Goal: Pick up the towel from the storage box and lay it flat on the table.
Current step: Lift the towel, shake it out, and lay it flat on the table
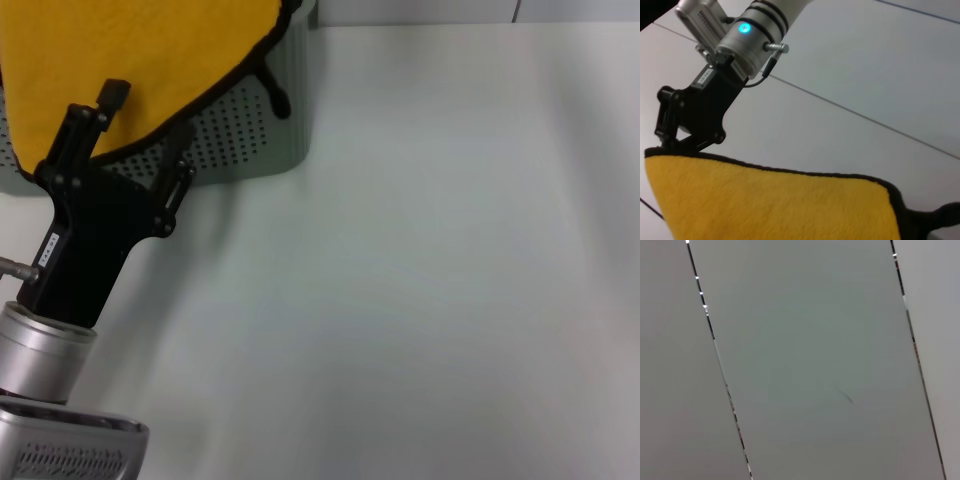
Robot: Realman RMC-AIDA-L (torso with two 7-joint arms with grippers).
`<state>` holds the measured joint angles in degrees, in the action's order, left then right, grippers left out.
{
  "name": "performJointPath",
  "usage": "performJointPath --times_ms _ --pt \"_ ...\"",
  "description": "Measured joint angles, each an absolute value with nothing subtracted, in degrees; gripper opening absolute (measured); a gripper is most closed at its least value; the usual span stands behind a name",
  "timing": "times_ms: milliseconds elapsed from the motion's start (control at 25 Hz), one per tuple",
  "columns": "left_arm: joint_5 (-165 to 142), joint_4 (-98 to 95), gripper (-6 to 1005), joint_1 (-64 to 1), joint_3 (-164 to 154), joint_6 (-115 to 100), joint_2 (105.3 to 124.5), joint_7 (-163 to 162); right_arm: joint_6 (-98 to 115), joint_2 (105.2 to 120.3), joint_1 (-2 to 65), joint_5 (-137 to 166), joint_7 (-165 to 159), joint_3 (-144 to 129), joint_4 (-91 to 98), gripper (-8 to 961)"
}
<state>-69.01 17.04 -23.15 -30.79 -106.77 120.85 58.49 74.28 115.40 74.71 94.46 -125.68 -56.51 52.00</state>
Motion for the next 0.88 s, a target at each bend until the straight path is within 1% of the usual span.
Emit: performJointPath --times_ms 560,800,880 --pt "-69.46 17.83 546 -24.52 -28.53 -104.52 120.84 61.09 73.66 115.4 74.52 90.16 -125.69 -56.68 51.76 8" --pt "-68.92 18.06 545 -24.31 -27.29 -103.97 120.85 66.41 73.04 115.79 75.01 85.98 -125.88 -57.14 49.21 9" --pt "-68.86 18.29 560 -24.17 -26.14 -104.1 120.85 67.31 73.16 115.79 75.27 84.43 -125.96 -57.14 47.63 9"
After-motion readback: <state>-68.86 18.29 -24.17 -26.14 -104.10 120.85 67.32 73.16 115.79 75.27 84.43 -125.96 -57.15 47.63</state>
